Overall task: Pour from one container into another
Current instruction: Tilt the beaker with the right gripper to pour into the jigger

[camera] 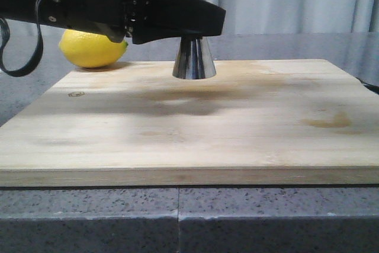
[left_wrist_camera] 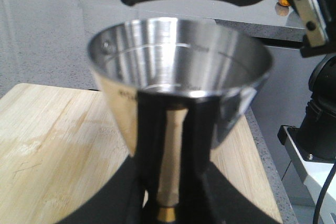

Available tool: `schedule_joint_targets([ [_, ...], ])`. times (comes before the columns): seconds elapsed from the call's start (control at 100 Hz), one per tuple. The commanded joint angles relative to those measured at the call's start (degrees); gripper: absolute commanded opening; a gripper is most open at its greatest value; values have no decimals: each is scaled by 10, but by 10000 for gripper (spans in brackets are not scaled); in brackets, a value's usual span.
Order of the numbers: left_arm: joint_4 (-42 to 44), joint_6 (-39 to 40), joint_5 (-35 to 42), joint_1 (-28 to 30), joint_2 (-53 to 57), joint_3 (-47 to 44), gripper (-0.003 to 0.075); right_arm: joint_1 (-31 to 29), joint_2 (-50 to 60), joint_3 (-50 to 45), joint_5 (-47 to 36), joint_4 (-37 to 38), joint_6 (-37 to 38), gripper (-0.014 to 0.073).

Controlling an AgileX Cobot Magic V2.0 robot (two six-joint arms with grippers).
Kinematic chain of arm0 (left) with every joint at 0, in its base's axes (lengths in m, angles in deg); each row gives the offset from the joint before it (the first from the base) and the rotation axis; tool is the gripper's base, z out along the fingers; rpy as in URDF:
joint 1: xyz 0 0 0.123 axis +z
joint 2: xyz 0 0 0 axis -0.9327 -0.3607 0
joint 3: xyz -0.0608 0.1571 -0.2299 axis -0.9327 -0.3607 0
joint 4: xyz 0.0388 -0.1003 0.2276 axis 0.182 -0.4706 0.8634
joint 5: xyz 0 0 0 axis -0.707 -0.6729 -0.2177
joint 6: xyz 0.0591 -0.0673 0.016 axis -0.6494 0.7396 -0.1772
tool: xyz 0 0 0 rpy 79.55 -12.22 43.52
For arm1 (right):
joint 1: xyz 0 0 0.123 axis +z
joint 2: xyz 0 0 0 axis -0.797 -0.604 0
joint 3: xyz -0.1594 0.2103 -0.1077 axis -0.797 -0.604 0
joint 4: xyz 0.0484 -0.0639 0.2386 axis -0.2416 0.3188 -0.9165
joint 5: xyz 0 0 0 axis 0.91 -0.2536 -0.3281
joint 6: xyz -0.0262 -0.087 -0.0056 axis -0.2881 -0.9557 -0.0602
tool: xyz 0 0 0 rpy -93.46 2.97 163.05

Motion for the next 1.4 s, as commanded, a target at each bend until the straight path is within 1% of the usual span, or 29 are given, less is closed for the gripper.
schedule_joint_targets([
  [0.0,-22,5,117,-6,28,13,-19,1,10,23,-8,17,-1,143],
  [0.34,-22,5,117,-6,28,13,-19,1,10,23,-4,30,-1,143],
  [1.39,-22,5,117,-6,28,13,-19,1,10,23,-2,102,-1,143],
])
